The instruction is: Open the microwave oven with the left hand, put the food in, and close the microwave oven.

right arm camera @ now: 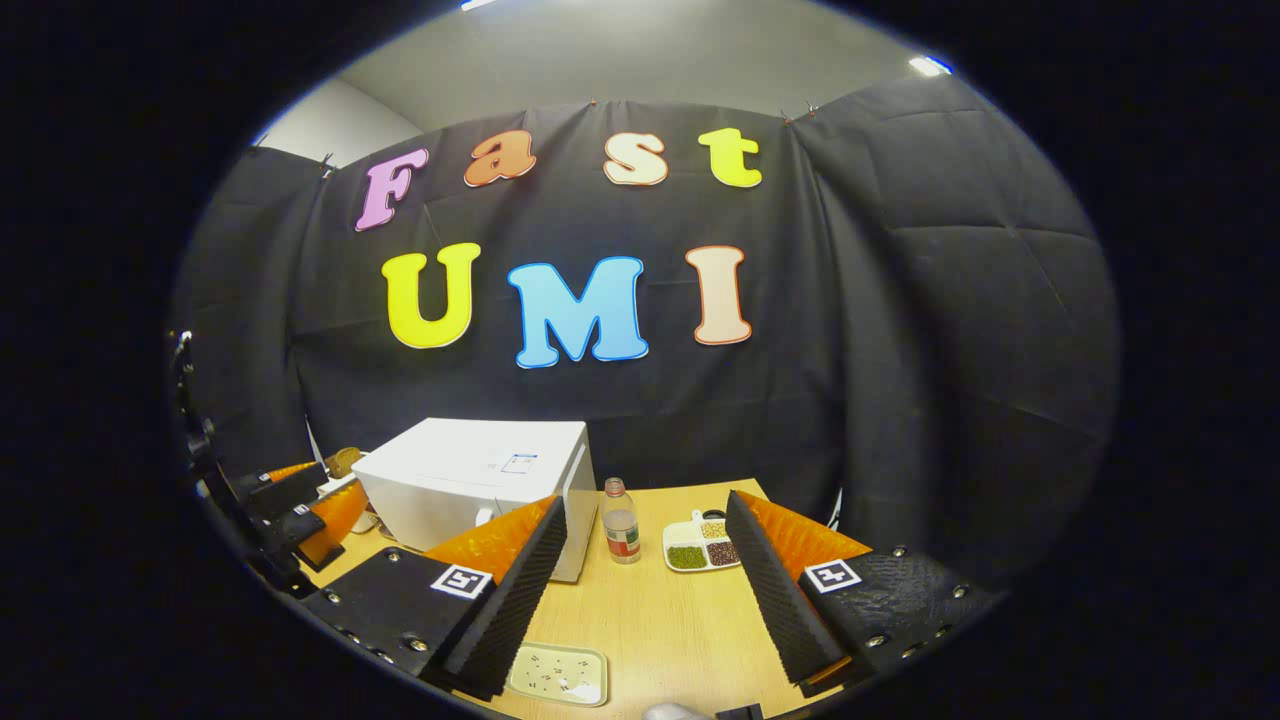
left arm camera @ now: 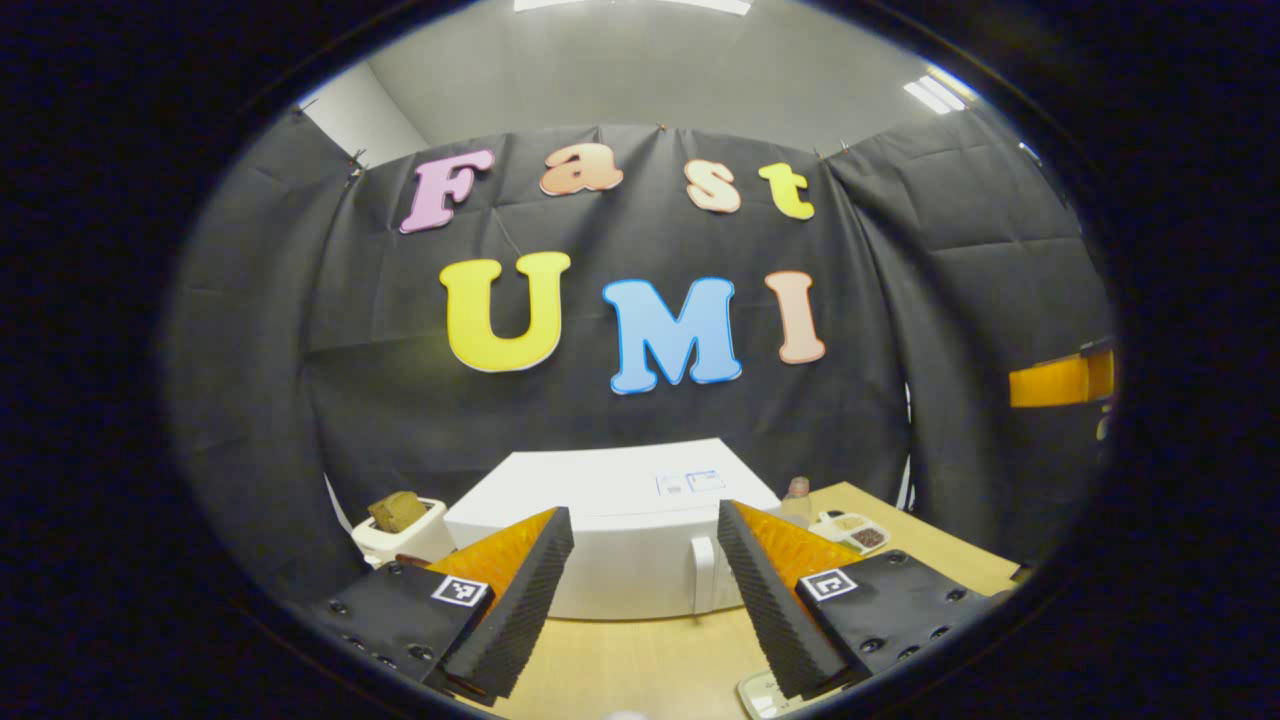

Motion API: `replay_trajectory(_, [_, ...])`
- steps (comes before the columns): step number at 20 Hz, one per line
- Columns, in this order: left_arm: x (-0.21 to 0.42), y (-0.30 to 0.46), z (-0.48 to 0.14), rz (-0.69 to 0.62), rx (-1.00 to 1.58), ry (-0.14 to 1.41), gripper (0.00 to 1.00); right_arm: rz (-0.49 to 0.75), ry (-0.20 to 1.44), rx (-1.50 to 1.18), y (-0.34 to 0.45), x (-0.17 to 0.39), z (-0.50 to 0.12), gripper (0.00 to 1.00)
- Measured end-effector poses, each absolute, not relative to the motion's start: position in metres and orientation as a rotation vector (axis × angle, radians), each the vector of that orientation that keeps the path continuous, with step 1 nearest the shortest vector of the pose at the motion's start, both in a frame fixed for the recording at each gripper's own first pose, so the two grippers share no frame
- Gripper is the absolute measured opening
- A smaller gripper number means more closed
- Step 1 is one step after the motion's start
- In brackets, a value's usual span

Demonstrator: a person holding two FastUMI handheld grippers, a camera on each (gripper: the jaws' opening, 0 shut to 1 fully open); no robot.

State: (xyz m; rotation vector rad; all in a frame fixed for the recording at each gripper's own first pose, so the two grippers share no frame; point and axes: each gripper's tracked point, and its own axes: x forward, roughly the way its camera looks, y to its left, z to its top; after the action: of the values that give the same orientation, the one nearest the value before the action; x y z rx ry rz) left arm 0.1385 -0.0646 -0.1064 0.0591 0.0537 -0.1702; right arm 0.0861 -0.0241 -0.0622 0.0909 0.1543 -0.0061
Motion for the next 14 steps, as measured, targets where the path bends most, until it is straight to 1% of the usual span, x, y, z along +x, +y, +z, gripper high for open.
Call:
replay_trajectory(1, [0.130,-0.060,-0.089,-0.155,0.061,0.039,0.99,0.002,0.141,0.095,-0.023,0.087,-0.059,0.98])
replay_trajectory(3, [0.116,-0.050,-0.059,-0.117,0.059,0.008,0.97,0.013,0.117,0.102,-0.021,0.087,-0.053,0.98])
replay_trajectory(4, [0.110,-0.048,-0.045,-0.116,0.043,-0.010,0.98,0.022,0.107,0.117,-0.018,0.087,-0.051,0.98])
replay_trajectory(6, [0.099,-0.043,-0.036,-0.097,0.033,-0.008,0.99,0.037,0.100,0.142,-0.011,0.087,-0.047,0.98])
replay_trajectory(8, [0.092,-0.032,-0.026,-0.077,0.034,-0.018,0.97,0.034,0.080,0.131,-0.011,0.086,-0.041,0.98])
replay_trajectory(9, [0.090,-0.025,-0.025,-0.066,0.037,-0.016,0.94,0.032,0.068,0.121,-0.010,0.086,-0.037,0.98])
replay_trajectory(10, [0.089,-0.020,-0.025,-0.060,0.034,-0.005,0.97,0.031,0.064,0.115,-0.009,0.085,-0.036,0.98])
replay_trajectory(11, [0.088,-0.018,-0.028,-0.059,0.023,0.003,0.97,0.033,0.066,0.110,-0.007,0.084,-0.035,0.98])
replay_trajectory(12, [0.086,-0.015,-0.031,-0.059,0.008,0.013,0.99,0.031,0.068,0.105,-0.005,0.084,-0.035,0.97])
replay_trajectory(14, [0.087,-0.004,-0.032,-0.051,-0.004,0.021,0.99,0.026,0.058,0.098,-0.001,0.079,-0.030,0.98])
